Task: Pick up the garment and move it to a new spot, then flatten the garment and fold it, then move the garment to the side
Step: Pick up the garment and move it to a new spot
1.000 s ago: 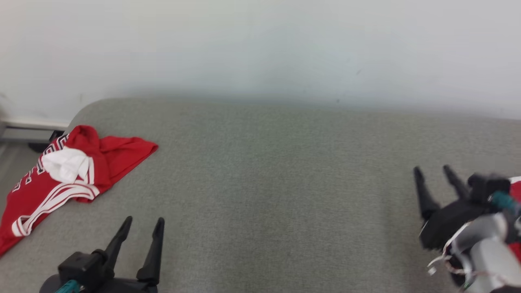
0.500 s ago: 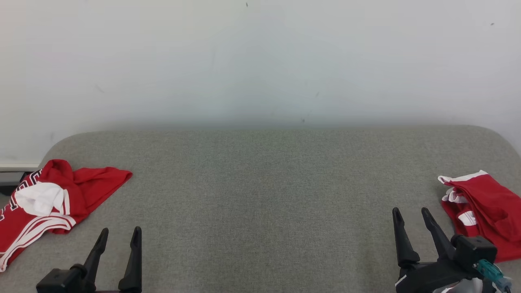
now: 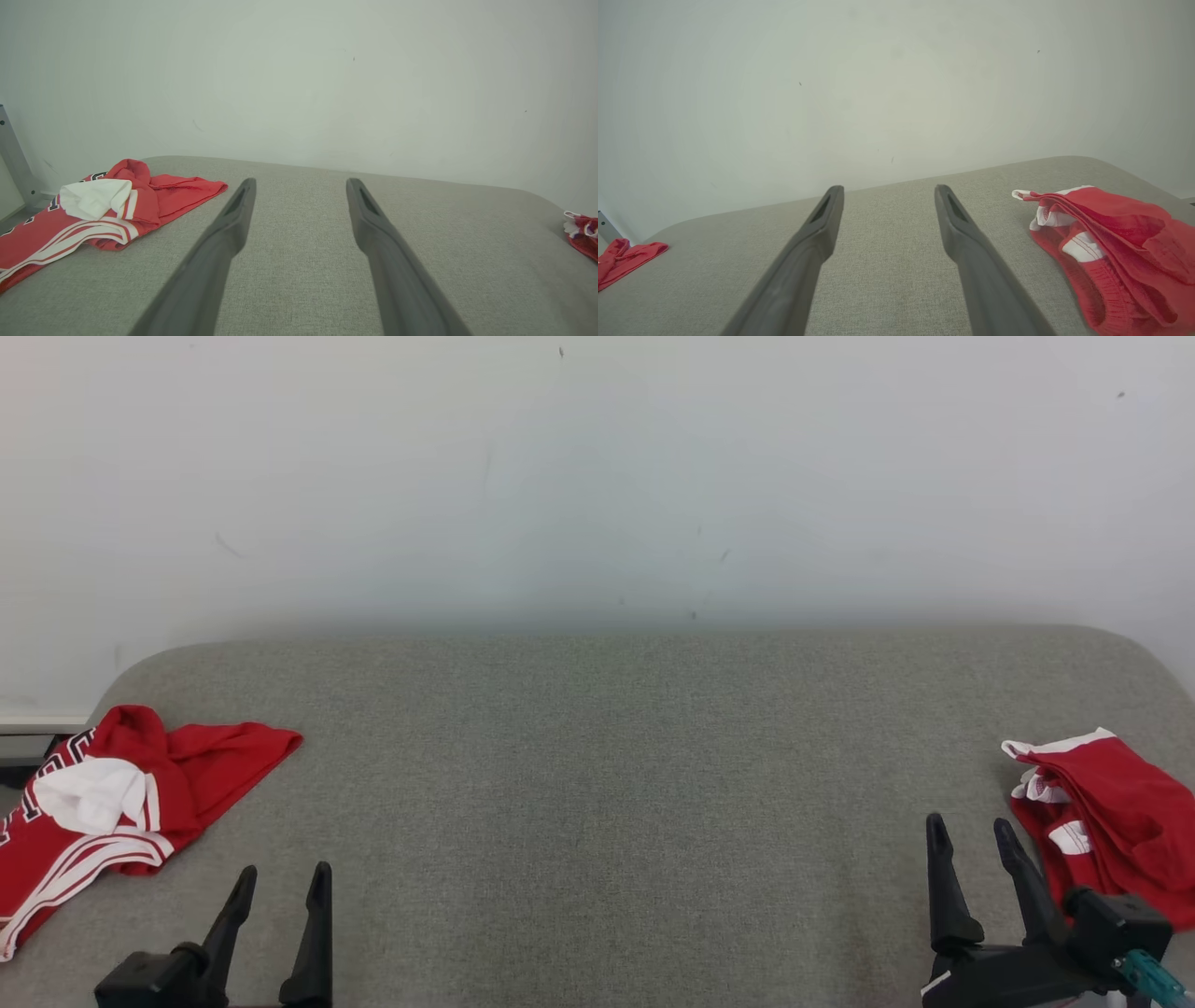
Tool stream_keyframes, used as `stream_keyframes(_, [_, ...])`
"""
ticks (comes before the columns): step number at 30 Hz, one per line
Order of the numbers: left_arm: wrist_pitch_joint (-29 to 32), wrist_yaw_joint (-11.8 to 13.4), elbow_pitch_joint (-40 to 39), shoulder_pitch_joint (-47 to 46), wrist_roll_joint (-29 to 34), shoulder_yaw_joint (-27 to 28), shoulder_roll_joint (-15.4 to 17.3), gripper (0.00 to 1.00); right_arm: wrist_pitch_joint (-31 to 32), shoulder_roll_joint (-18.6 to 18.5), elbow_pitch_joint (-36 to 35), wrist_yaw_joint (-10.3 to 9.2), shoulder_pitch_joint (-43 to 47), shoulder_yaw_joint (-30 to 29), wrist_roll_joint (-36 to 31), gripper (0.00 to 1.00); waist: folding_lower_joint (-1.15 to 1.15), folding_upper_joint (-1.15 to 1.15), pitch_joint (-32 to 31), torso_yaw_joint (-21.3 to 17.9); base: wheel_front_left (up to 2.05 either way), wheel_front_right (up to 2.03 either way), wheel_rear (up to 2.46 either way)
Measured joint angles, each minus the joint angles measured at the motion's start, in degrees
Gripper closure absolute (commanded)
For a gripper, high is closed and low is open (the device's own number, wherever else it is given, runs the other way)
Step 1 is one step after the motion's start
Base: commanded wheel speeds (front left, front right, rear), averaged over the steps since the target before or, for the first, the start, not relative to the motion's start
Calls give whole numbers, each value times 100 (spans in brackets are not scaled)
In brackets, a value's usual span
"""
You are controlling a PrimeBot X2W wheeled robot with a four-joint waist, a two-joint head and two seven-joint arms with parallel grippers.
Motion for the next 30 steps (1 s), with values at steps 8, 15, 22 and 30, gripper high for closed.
stream_keyframes(8, [114, 0, 9, -16, 34, -80, -23, 0, -14, 30, -133, -93, 202, -21, 78, 0, 0, 0, 10, 155, 0, 0, 0])
stream_keyframes(15, [197, 0, -9, -42, 88, -140, -14, 0, -8, 40, -180, -98, 354, -10, 156, 0, 0, 0, 40, 448, 0, 0, 0])
stream_keyframes(22, [248, 3, -88, -11, 138, -80, 68, 0, 45, 66, -215, -96, 334, 209, 165, 0, 0, 0, 80, 920, 0, 0, 0])
stream_keyframes(30, [300, 45, -223, 114, 154, 77, 136, 0, 137, 78, -151, -89, 183, 460, 201, 0, 0, 0, 130, 1555, 0, 0, 0])
